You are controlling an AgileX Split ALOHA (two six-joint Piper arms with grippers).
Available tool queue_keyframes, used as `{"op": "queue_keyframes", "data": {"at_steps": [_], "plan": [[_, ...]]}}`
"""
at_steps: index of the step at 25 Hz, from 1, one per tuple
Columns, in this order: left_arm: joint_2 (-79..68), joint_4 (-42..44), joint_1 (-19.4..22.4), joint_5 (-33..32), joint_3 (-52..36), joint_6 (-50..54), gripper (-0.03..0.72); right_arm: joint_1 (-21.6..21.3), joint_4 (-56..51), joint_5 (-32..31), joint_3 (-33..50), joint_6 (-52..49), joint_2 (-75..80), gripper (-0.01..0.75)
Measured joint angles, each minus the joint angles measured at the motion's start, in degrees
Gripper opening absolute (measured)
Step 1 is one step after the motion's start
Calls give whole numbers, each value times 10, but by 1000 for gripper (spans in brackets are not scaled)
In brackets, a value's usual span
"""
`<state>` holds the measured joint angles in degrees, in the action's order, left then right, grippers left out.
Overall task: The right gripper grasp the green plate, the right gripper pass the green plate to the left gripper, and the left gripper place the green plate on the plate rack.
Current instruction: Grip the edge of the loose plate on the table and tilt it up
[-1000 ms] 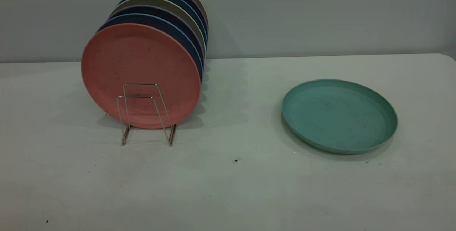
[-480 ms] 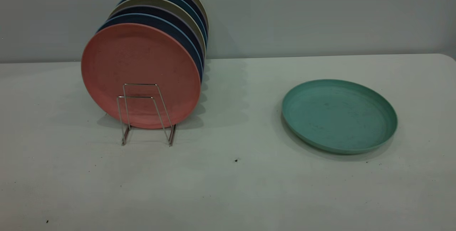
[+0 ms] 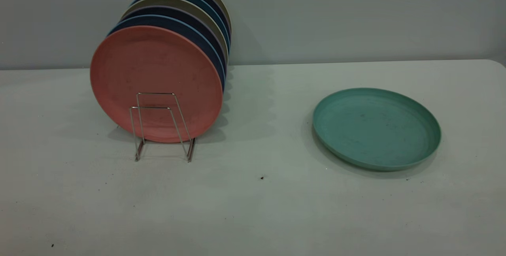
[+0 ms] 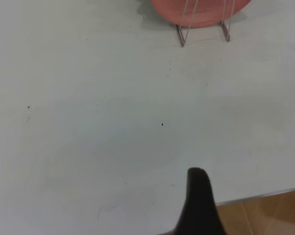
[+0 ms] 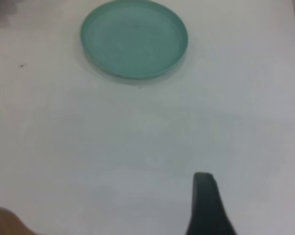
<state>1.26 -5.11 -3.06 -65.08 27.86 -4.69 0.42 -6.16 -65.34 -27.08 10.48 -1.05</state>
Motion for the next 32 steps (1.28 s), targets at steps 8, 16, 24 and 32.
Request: {"op": "queue_keyframes", "data": {"at_steps": [8,16,24,32], "plan": [[0,0,0,0,0,0,585,0,0,0,0,0,0,494],[0,-1,0,9,3,0,585,0,1,1,-1,-1,0,494],[-86,-43,0,156,10,40,585,0,-23,208,-14,7,139,464],[-306,-46,0,317,12,24,585,0,-199,352,-21,133,440,460]]}}
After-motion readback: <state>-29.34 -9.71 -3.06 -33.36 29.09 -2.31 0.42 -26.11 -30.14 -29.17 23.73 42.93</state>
